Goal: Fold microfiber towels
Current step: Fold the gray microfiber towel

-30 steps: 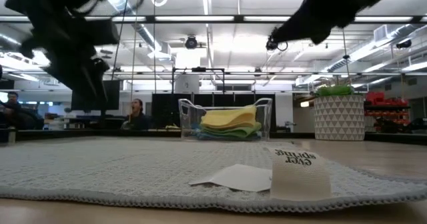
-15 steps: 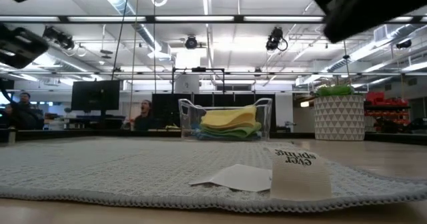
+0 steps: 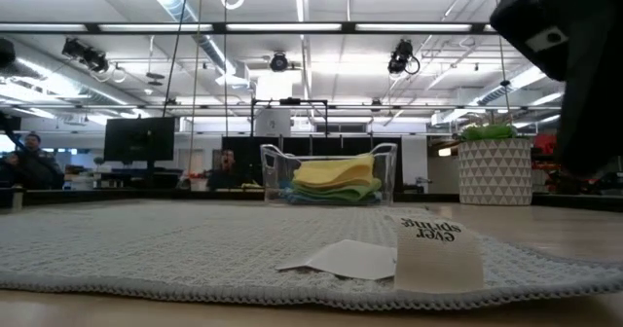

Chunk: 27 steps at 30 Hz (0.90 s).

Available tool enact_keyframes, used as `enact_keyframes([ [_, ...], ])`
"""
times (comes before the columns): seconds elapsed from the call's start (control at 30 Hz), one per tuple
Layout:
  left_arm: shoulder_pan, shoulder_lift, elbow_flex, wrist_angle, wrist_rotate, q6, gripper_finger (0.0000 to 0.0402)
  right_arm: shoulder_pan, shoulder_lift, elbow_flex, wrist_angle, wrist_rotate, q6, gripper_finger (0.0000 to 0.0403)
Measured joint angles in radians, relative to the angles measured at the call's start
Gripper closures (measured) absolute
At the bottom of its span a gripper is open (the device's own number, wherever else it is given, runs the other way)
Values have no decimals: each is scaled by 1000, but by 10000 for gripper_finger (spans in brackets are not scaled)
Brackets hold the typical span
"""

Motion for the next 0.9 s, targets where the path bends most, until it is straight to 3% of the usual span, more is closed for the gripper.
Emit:
enact_keyframes([
  [0.2, -56, 159, 152, -220, 109, -15, 189, 1, 16, 0, 0, -10, 14, 232],
  [0.57, -98, 350, 222, -261, 119, 36, 239, 0, -13, 0, 0, -6, 9, 231],
  [0.73, -99, 373, 224, -263, 114, 49, 280, 0, -13, 0, 1, -6, 12, 231],
  [0.9, -96, 375, 223, -270, 105, 73, 371, 0, -13, 0, 1, -6, 29, 233],
])
